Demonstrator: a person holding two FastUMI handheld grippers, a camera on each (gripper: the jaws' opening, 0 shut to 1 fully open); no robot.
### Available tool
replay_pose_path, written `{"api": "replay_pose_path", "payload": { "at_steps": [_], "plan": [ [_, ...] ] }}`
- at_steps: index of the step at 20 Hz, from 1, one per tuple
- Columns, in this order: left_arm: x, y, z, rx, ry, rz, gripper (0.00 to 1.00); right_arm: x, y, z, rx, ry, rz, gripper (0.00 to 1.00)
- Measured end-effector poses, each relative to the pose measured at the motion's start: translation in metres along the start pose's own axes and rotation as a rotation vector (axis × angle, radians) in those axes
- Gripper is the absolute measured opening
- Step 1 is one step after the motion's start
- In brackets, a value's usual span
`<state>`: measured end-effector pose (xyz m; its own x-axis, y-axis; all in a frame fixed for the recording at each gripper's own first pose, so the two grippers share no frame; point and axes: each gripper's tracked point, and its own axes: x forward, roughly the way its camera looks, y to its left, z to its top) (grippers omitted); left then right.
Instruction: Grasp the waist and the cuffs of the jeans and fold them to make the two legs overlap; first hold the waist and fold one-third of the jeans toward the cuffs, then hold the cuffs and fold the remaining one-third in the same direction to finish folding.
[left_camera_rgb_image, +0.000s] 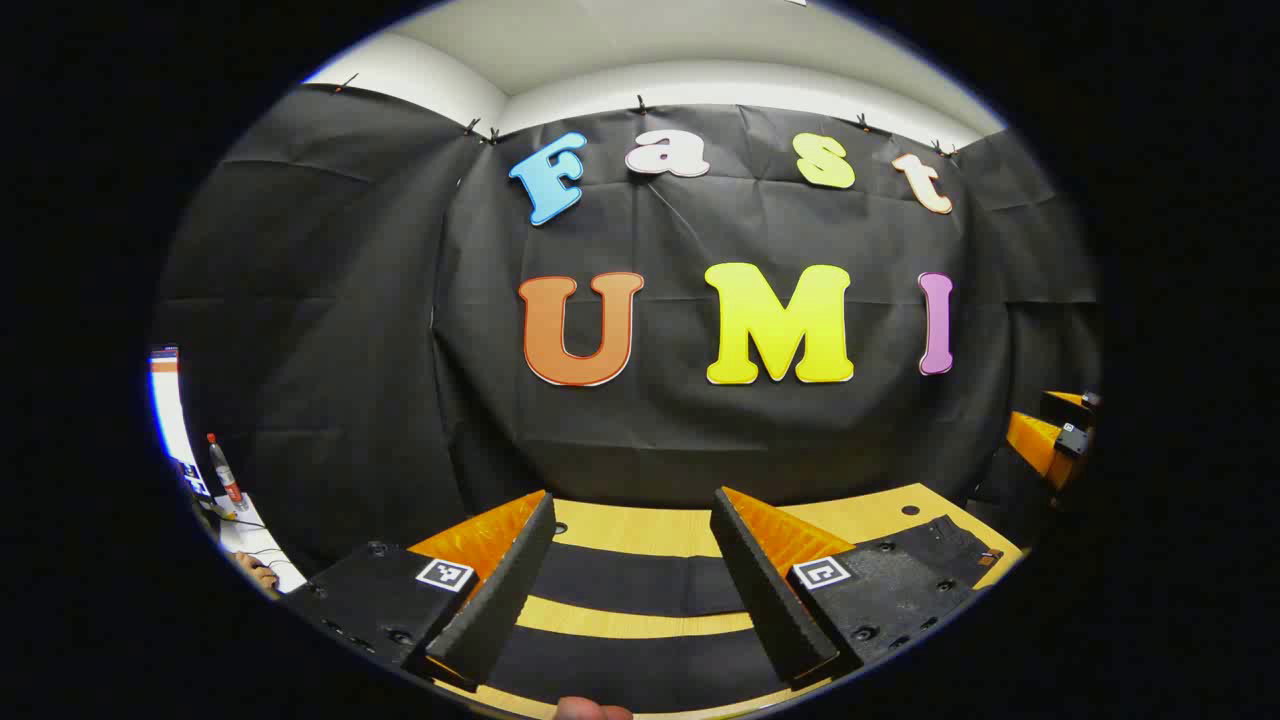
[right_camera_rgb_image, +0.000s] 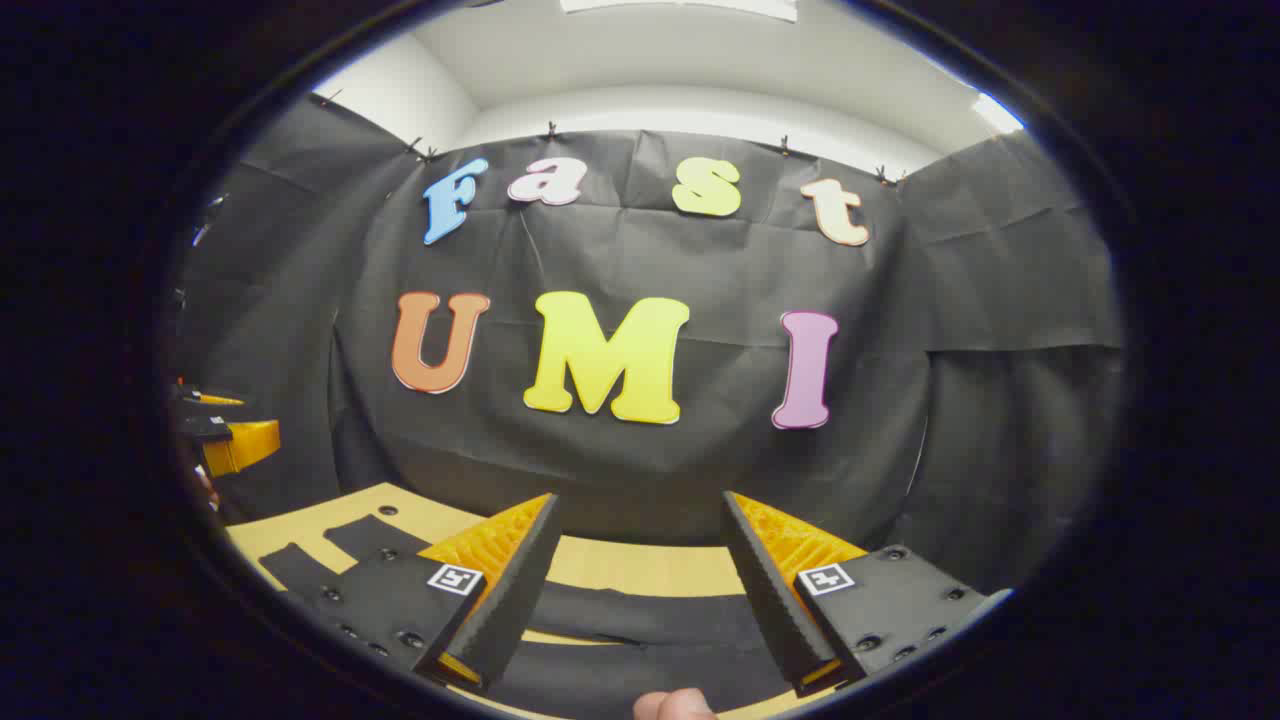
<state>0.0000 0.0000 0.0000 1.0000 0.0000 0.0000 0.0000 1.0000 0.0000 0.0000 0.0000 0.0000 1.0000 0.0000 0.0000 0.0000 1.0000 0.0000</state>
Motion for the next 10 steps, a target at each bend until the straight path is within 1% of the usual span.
{"api": "replay_pose_path", "payload": {
  "at_steps": [4,10],
  "plan": [
    [0.0,-0.006,-0.003,-0.006,0.012,-0.01,1.0,0.0,0.002,-0.002,0.006,0.001,0.004,0.98],
    [0.005,-0.01,-0.001,0.003,0.01,-0.011,1.0,0.007,-0.01,0.0,0.018,0.006,-0.015,0.98]
  ]
}}
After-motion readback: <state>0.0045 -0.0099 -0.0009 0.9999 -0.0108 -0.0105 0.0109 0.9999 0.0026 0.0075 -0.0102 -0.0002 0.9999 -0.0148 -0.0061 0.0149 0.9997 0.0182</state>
